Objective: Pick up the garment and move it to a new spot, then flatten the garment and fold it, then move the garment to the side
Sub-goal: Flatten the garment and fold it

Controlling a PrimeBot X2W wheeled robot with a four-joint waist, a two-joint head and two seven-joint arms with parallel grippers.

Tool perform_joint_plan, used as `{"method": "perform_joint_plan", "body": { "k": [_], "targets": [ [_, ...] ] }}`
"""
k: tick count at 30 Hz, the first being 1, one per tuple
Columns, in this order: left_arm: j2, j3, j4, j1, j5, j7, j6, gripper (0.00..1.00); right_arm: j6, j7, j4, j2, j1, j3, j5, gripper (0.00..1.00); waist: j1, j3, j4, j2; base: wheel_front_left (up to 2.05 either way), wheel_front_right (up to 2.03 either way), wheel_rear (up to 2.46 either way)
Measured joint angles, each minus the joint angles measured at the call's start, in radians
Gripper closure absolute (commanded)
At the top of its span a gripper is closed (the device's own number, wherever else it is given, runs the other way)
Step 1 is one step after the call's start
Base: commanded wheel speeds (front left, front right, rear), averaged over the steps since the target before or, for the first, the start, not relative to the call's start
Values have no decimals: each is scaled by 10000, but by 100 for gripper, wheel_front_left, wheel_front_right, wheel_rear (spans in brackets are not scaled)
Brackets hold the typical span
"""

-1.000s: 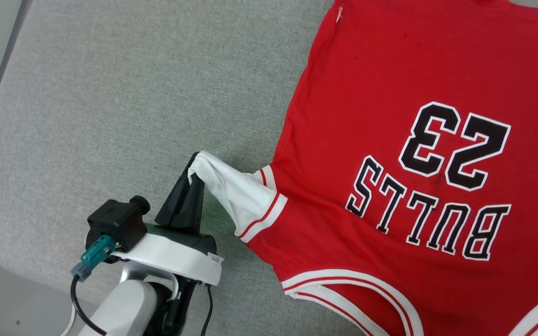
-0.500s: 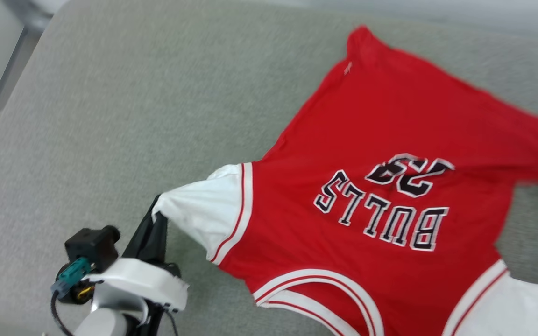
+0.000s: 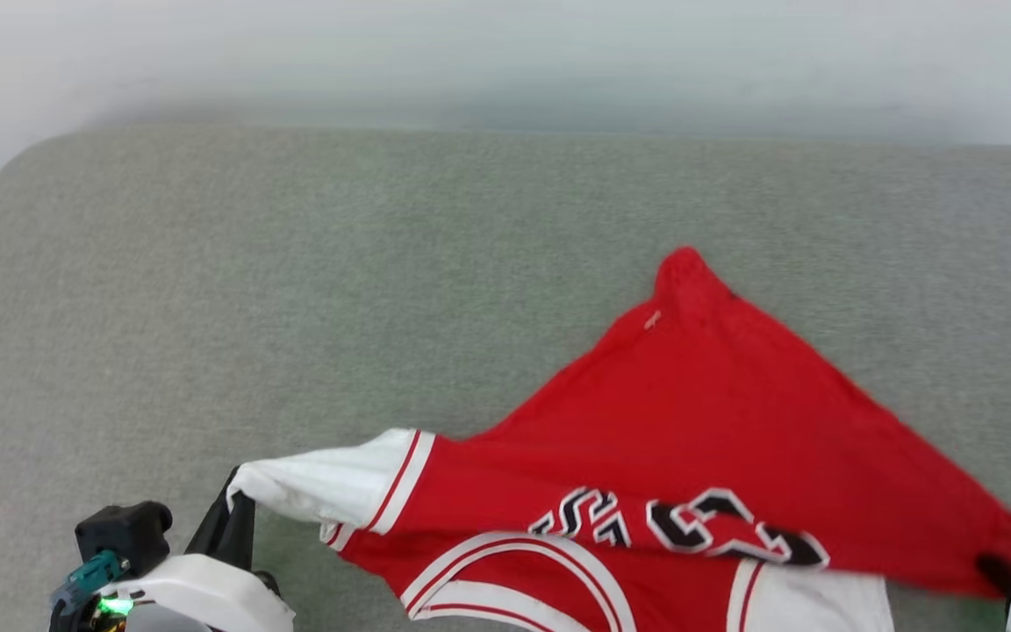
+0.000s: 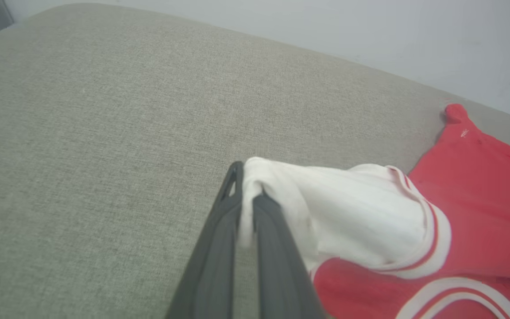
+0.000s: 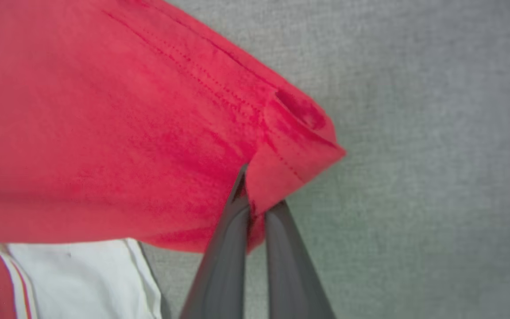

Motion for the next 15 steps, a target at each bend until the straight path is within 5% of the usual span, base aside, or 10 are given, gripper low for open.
{"method": "perform_joint_plan", "body": {
  "k": [12,13,14,15],
  "targets": [
    [265,-58,186,324,-163,384,2,100,-2,-13,-1850,2163,2810,-221,-132,100,-1,-676,-996,0,0,0,0],
    [284,-73,182,321,-159,387,0,100,-2,-140,-1885,2207,2809,-171,-132,80,-1,-673,-1030,0,0,0,0],
    [299,-88,178,306,-146,395,0,100,-2,-357,-1941,2236,2805,-111,-115,0,-1,-654,-1047,-1,0,0,0],
    [307,-92,171,284,-134,399,0,100,-2,-623,-1998,2268,2774,-65,-104,0,0,-632,-1059,0,0,0,0]
  ]
}}
